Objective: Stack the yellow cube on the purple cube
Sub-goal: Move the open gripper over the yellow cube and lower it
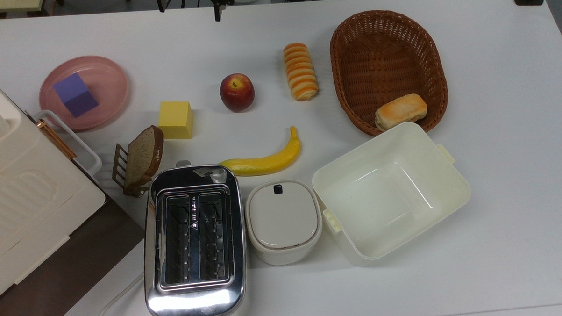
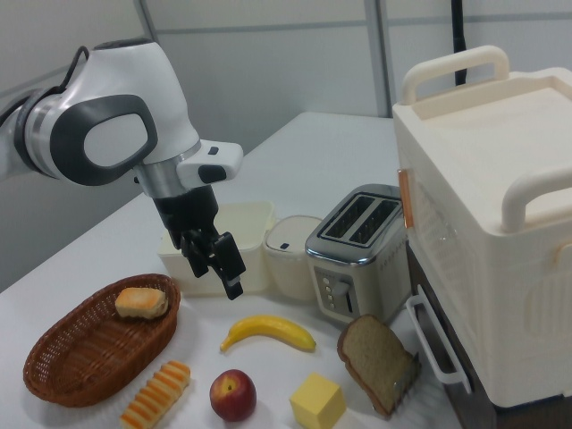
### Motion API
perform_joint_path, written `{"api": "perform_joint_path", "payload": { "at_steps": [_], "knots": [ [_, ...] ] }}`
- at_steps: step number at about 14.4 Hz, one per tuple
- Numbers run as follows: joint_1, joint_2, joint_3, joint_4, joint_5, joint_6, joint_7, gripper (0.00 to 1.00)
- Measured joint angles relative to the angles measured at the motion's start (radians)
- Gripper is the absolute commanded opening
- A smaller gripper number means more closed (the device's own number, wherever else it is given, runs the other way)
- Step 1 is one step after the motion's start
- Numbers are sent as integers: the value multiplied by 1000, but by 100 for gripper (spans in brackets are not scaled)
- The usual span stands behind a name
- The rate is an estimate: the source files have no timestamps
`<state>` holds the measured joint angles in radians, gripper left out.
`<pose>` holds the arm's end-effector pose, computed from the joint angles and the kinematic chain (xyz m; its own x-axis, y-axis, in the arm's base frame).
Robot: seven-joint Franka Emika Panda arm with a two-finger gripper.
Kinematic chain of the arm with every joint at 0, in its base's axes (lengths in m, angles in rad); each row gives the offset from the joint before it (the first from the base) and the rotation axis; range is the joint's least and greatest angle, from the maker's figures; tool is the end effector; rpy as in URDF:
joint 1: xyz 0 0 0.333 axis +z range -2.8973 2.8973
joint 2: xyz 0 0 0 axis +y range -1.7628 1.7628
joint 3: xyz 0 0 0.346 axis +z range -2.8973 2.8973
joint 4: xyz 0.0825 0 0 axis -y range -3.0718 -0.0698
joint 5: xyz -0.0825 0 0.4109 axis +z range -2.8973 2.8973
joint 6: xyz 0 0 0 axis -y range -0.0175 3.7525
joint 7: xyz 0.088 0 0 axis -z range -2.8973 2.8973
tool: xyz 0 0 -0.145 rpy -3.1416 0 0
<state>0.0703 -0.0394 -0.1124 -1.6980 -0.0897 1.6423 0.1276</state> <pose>0.5700 -0.0375 0.5821 0.9868 -0.1620 -0.0059 -0.1609 -0.9832 0.0863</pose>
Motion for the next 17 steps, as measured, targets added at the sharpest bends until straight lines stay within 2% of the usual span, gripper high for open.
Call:
{"api": "perform_joint_path", "payload": {
  "at_steps": [10,11,13,14,15,17],
  "knots": [
    [-10,0,-10,0,0,0,-6,100],
    [-36,0,8,0,0,0,-6,100],
    [-233,1,187,-7,1,8,-8,100],
    [-305,3,253,-18,1,23,-8,100],
    [-339,7,276,-33,1,45,-8,100],
    [-361,12,280,-61,1,100,-8,100]
  ]
}}
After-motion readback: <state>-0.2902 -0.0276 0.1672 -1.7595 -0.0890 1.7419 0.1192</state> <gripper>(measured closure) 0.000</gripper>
